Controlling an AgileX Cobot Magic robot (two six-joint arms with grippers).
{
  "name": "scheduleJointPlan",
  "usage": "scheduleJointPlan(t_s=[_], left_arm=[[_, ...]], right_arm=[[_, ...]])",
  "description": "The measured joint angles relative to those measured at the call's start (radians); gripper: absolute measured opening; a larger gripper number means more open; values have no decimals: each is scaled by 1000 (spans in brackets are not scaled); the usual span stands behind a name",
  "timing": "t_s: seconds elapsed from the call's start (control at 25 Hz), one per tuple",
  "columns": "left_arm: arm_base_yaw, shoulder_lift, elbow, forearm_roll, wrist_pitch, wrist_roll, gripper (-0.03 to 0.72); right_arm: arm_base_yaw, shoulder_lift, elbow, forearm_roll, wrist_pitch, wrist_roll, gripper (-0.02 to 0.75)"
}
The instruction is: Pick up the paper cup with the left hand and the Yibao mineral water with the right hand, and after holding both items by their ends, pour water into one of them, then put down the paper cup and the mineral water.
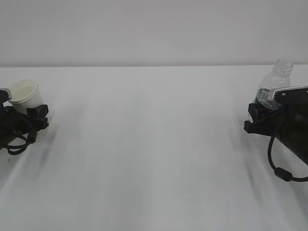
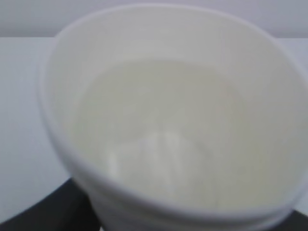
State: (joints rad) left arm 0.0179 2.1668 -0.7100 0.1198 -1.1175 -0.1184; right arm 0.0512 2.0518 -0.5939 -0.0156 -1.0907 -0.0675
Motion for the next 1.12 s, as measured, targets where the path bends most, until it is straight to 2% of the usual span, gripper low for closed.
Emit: scheduleJointPlan(t_s=[1.12], left_arm=[[0, 78, 0, 2, -16, 0, 421]], right_arm=[[0, 2, 0, -6, -33, 2, 365]])
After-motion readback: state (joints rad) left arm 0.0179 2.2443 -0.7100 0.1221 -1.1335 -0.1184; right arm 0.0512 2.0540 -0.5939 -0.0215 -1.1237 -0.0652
